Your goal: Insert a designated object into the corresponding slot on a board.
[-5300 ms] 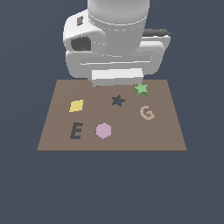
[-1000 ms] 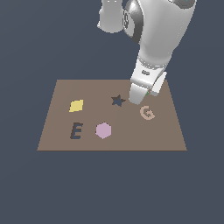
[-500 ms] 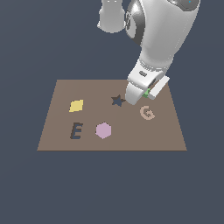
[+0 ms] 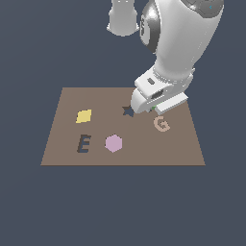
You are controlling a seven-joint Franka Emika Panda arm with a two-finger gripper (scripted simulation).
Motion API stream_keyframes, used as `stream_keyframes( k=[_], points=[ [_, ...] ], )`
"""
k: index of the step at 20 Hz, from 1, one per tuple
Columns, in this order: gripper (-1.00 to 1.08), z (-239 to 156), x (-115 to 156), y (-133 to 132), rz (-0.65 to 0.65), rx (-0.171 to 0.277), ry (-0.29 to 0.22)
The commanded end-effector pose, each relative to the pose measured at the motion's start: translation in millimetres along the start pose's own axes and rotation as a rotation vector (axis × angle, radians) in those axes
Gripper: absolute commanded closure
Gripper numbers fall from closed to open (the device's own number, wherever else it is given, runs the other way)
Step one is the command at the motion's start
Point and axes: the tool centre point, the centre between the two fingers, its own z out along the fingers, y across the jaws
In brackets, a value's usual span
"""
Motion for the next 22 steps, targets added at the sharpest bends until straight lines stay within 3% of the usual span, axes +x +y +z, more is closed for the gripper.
stream_keyframes(
  k=[1, 22],
  points=[
    [1.08, 0, 4, 4, 0.113, 0.0, 0.0],
    [1.08, -3, 13, 51, 1.081, 0.003, 0.001]
  ],
)
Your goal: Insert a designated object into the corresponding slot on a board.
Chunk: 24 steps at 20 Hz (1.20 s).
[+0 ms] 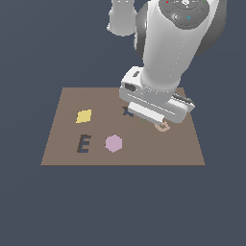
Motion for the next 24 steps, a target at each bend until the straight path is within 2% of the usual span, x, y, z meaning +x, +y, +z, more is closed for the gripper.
stream_keyframes(
  k=[1, 16, 24],
  points=[
    [1.08, 0, 4, 4, 0.119, 0.001, 0.0],
    [1.08, -2, 15, 39, 0.812, 0.002, 0.0],
    [1.08, -3, 11, 54, 1.096, 0.002, 0.0]
  ],
)
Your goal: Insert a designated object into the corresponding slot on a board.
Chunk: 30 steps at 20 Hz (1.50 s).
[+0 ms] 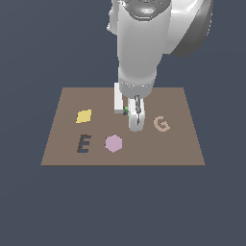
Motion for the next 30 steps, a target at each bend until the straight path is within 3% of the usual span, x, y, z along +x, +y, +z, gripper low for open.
stream_keyframes(
  k=[1, 13, 29, 30],
  points=[
    [1.08, 0, 3, 3, 0.078, 0.0, 0.0],
    [1.08, -1, 8, 13, 0.292, 0.0, 0.0],
    [1.08, 9, 8, 14, 0.311, 0.0, 0.0],
    [-0.92, 9, 8, 14, 0.311, 0.0, 0.0]
  ],
)
